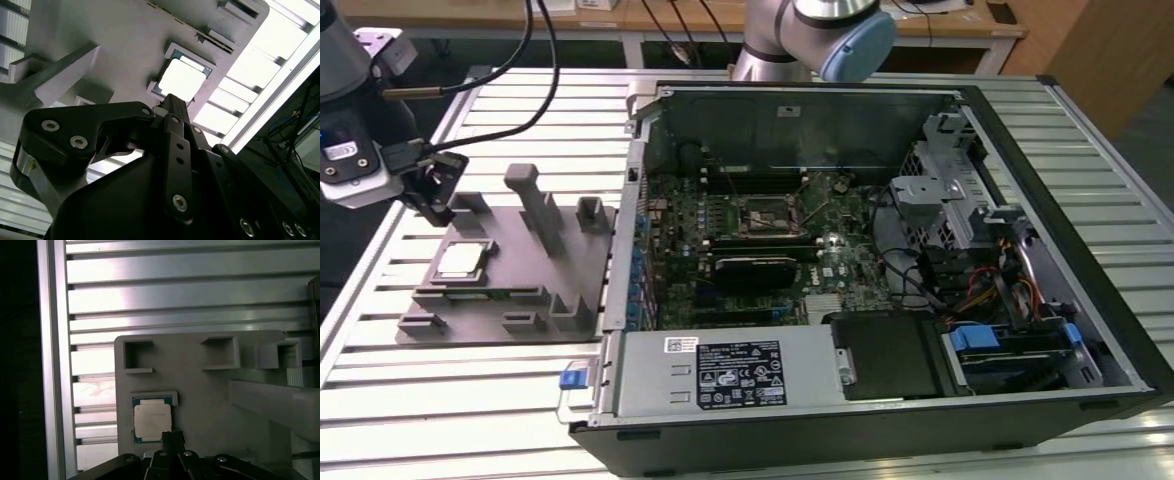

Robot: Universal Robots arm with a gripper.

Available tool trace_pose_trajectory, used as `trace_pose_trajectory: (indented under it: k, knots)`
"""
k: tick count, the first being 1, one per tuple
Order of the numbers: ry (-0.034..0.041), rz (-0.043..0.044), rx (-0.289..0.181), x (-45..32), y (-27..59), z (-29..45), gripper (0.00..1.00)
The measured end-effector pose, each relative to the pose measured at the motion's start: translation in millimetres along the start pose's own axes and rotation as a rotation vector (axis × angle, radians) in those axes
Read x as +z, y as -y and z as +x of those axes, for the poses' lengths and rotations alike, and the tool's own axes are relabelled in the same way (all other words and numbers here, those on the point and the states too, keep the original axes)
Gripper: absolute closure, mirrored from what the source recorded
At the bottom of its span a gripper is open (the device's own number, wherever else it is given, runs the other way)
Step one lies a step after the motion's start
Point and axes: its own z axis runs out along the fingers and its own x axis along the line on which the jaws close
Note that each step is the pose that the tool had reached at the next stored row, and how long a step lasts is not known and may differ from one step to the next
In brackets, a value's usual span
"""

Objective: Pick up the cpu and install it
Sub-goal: 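Pick up the cpu and move it towards the insertion slot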

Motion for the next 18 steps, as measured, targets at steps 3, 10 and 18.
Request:
trace_pose_trajectory:
  k: [3, 10, 18]
  knots:
    - [-0.0003, 0.0003, 0.0, 4.8, 0.5, 2.6, 0.89]
    - [-0.0001, 0.0, 0.0, 17.0, 1.5, 6.1, 0.89]
    - [-0.0001, 0.0, 0.0, 29.5, 5.9, 6.2, 0.89]
